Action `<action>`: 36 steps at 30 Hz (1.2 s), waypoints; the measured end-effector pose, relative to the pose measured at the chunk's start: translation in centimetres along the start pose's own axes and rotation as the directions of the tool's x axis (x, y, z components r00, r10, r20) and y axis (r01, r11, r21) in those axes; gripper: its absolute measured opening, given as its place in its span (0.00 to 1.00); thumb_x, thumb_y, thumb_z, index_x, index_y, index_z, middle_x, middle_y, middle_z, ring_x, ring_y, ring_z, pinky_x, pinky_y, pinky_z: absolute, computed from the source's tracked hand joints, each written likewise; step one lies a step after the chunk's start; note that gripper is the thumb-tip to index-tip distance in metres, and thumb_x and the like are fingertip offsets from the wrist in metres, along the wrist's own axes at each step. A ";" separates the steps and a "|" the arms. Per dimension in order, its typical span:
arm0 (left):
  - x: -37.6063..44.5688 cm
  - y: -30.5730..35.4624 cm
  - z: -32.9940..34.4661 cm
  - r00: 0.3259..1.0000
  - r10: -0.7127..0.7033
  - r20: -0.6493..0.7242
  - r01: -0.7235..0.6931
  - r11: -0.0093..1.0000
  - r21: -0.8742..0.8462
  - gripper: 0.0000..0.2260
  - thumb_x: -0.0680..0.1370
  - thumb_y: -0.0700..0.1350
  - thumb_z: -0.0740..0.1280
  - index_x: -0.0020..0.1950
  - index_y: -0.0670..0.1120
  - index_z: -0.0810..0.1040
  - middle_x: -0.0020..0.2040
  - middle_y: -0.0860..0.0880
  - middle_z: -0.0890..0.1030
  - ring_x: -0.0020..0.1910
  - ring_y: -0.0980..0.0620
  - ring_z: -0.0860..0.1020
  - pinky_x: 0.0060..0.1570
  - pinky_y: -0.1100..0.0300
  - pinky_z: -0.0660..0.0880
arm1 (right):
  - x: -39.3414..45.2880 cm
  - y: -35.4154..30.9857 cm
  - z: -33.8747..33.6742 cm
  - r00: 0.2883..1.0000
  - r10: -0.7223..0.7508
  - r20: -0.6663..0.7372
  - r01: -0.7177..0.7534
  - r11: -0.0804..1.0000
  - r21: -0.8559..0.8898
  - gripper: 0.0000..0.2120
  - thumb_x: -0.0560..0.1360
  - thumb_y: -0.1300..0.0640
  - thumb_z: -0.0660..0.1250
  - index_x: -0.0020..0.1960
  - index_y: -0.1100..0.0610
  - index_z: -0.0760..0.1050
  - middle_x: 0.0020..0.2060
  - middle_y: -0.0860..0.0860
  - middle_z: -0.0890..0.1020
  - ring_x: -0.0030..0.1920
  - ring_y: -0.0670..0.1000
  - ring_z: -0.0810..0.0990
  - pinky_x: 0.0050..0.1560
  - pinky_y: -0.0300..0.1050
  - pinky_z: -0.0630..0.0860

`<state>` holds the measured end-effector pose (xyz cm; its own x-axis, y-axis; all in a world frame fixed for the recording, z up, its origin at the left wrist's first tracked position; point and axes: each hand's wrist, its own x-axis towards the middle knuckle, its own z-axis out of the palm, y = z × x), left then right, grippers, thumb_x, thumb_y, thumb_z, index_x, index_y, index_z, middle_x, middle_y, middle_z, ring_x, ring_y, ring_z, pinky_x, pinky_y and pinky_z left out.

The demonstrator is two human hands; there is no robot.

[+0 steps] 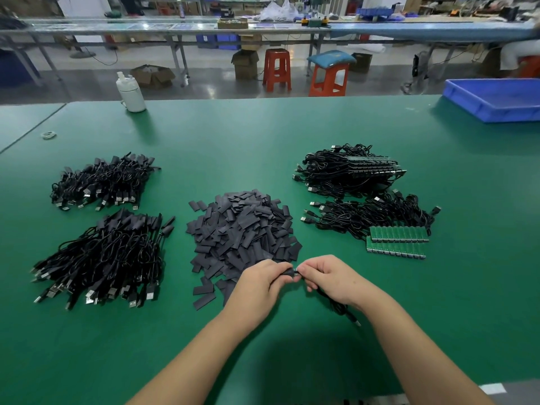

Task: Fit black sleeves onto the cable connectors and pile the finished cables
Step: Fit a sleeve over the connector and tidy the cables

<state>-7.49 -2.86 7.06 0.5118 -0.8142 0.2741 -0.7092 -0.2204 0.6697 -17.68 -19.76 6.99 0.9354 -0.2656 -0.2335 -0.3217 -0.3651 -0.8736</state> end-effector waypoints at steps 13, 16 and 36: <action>-0.5 0.2 0.0 0.998 -0.014 -0.061 0.008 0.996 -0.088 0.08 0.78 0.43 0.70 0.56 0.47 0.84 0.44 0.57 0.81 0.42 0.67 0.77 0.47 0.73 0.70 | -1.0 -0.7 0.0 1.000 0.011 0.011 -0.013 0.990 0.141 0.12 0.82 0.51 0.63 0.44 0.46 0.83 0.29 0.48 0.75 0.34 0.51 0.69 0.39 0.44 0.65; -0.5 0.5 -0.1 1.000 -0.014 -0.019 0.012 0.996 -0.087 0.09 0.78 0.43 0.69 0.58 0.46 0.83 0.45 0.56 0.80 0.38 0.70 0.75 0.46 0.73 0.70 | -1.1 -0.6 -0.2 1.000 0.021 0.014 -0.023 0.991 0.131 0.11 0.82 0.51 0.64 0.46 0.49 0.84 0.29 0.49 0.75 0.32 0.49 0.68 0.36 0.42 0.64; -0.1 0.3 -0.3 0.997 0.008 0.080 -0.020 0.988 0.155 0.12 0.80 0.48 0.66 0.63 0.49 0.81 0.56 0.52 0.83 0.54 0.53 0.80 0.57 0.60 0.74 | -1.4 -1.4 0.6 0.999 -0.031 0.023 0.029 0.996 0.079 0.15 0.82 0.59 0.63 0.38 0.55 0.81 0.26 0.42 0.79 0.24 0.39 0.69 0.30 0.30 0.65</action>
<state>-7.63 -2.71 7.48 0.4658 -0.8563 0.2232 -0.7860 -0.2844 0.5490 -18.43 -18.35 8.32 0.9481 -0.2331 -0.2162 -0.2818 -0.3013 -0.9110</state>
